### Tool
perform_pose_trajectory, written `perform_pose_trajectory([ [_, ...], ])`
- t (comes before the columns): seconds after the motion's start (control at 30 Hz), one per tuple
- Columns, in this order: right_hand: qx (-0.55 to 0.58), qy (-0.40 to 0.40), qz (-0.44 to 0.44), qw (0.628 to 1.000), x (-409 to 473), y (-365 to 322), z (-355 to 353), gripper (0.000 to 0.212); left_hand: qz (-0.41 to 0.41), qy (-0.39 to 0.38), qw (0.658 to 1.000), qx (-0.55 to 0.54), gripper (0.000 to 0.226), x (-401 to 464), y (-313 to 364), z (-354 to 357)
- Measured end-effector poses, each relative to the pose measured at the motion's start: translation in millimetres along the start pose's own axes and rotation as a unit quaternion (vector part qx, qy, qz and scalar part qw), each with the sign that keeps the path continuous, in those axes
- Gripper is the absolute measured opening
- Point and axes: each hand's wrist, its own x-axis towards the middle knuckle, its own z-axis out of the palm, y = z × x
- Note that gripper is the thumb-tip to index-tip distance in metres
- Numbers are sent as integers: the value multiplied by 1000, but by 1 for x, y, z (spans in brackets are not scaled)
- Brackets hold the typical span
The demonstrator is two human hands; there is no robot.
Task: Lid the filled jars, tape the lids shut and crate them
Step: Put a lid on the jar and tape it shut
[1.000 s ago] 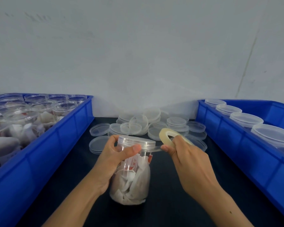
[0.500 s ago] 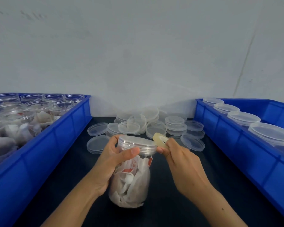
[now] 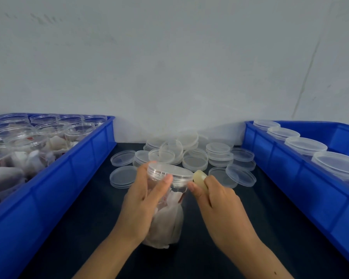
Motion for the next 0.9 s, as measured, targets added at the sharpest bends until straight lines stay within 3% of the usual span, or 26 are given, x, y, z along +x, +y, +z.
perform_pose_trajectory([
  [0.13, 15, 10, -5, 1000, -1, -2, -1, 44, -1, 56, 994, 91, 84, 3, -2, 4],
  [0.27, -10, -12, -26, 1000, -2, -4, -4, 37, -1, 78, 996, 53, 81, 7, -3, 2],
  [0.53, -109, -42, -83, 990, -1, -9, -24, 60, -24, 18, 1000, -3, 78, 16, -2, -10],
  [0.9, -142, -69, -86, 984, 2, -1, -45, 66, -21, 4, 1000, -17, 82, 16, -4, -8],
])
